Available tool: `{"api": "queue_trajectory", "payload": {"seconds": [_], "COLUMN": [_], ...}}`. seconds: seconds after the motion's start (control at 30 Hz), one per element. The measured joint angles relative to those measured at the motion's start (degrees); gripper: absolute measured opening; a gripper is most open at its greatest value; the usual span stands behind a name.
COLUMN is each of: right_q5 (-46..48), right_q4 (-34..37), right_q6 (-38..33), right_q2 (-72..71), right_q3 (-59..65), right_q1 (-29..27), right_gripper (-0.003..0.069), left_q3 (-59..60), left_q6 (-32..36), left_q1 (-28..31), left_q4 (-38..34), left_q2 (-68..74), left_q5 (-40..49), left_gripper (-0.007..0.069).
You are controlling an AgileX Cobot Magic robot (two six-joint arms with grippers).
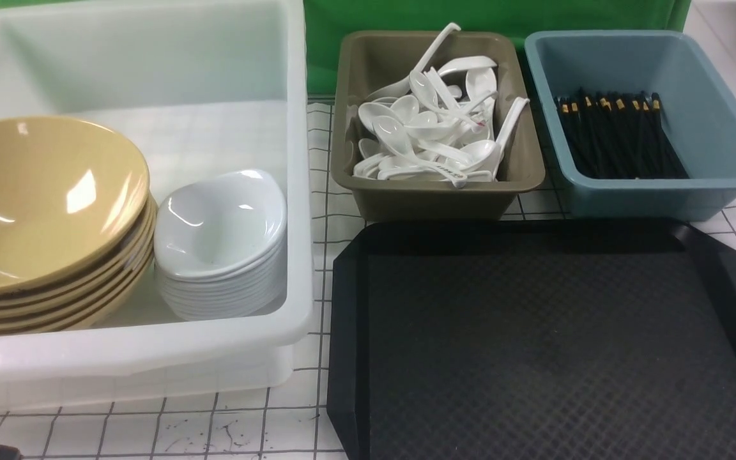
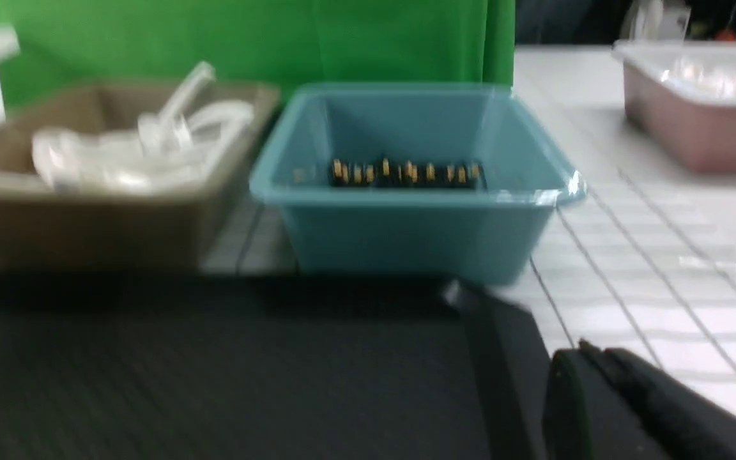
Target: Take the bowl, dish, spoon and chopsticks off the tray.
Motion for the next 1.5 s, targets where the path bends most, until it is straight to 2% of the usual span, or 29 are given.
{"api": "queue_trajectory", "payload": {"seconds": [0.1, 0.9, 1.03, 1.13, 1.3, 1.37, 1.4, 1.43, 1.5], "right_q5": [5.79, 6.59, 6.65, 6.65, 6.65, 6.65, 6.65, 6.7, 6.7], "right_q4": [0.0, 0.0, 0.0, 0.0, 0.0, 0.0, 0.0, 0.0, 0.0], "right_q6": [0.0, 0.0, 0.0, -0.31, 0.0, -0.31, -0.31, -0.31, -0.36], "right_q2": [0.0, -0.04, -0.04, -0.04, -0.04, -0.04, -0.04, -0.04, -0.04], "right_q3": [0.0, -0.06, -0.1, -0.1, -0.1, -0.1, -0.1, -0.1, -0.1], "right_q1": [0.0, 0.0, 0.0, 0.0, 0.0, 0.0, 0.0, 0.0, 0.0], "right_gripper": [0.0047, 0.0061, 0.0066, 0.0069, 0.0073, 0.0075, 0.0075, 0.0076, 0.0079], "left_q3": [0.93, 3.71, 3.71, 3.71, 4.12, 5.42, 5.64, 7.83, 8.25], "left_q6": [0.0, -0.31, 0.84, 12.57, 42.72, 50.24, 51.01, 56.4, 58.63], "left_q1": [0.0, 0.9, 5.18, 8.94, 11.6, 11.59, 11.59, 11.59, 11.59], "left_q4": [0.0, -0.48, -12.87, -29.18, -64.1, -72.4, -72.4, -78.36, -81.15], "left_q2": [0.0, -0.54, -2.97, -4.65, -6.19, -6.27, -6.27, -6.27, -6.27], "left_q5": [-0.01, 1.53, 2.24, 2.99, 12.48, 15.34, 15.58, 16.91, 16.18], "left_gripper": [-0.0006, -0.0006, -0.0006, -0.0006, -0.0006, -0.0006, -0.0006, -0.0006, -0.0006]}}
